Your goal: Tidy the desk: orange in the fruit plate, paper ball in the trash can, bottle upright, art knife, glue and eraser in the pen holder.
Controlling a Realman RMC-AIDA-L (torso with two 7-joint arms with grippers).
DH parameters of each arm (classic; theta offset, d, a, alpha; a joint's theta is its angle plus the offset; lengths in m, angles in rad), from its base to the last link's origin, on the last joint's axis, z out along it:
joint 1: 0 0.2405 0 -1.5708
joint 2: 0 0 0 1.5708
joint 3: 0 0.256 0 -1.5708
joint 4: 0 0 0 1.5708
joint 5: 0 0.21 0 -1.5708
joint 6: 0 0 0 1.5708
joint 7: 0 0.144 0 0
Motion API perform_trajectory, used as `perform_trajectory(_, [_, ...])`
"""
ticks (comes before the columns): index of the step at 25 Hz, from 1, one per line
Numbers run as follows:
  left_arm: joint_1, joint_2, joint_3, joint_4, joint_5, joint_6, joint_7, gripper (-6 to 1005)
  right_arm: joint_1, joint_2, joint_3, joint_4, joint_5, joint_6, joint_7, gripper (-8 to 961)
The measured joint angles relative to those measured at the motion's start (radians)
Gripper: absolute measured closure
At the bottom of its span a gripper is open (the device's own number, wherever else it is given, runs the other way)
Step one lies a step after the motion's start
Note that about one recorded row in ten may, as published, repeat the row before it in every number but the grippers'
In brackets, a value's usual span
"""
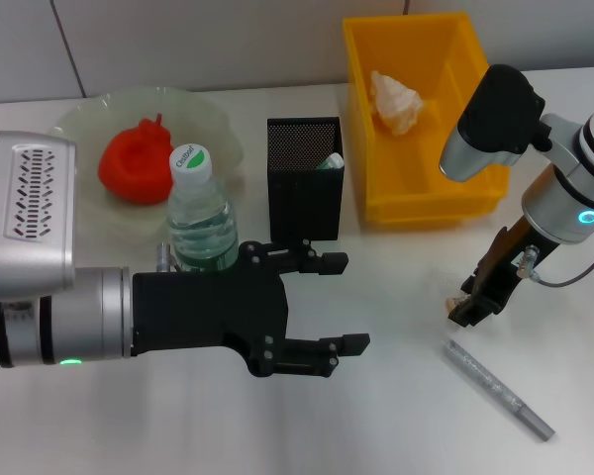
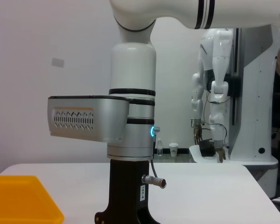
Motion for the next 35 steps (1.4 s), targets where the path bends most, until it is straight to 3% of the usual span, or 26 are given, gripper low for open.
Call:
perform_trajectory(10, [0.000, 0.000, 0.000, 0.002, 0.000, 0.000, 0.000, 200, -0.020, 0.000, 0.008, -0.055, 0.001, -0.002, 0.000, 527])
perform_trajectory(23, [0.000, 0.000, 0.000, 0.006, -0.002, 0.000, 0.000, 200, -0.134, -0.002, 0.014, -0.315, 0.089, -0.011, 0.000, 531])
perform_trajectory(35, [-0.006, 0.000, 0.000, 0.002, -0.002, 0.000, 0.000, 200, -0.261, -0.003, 0.098, -0.540, 0.334, 0.029, -0.067, 531])
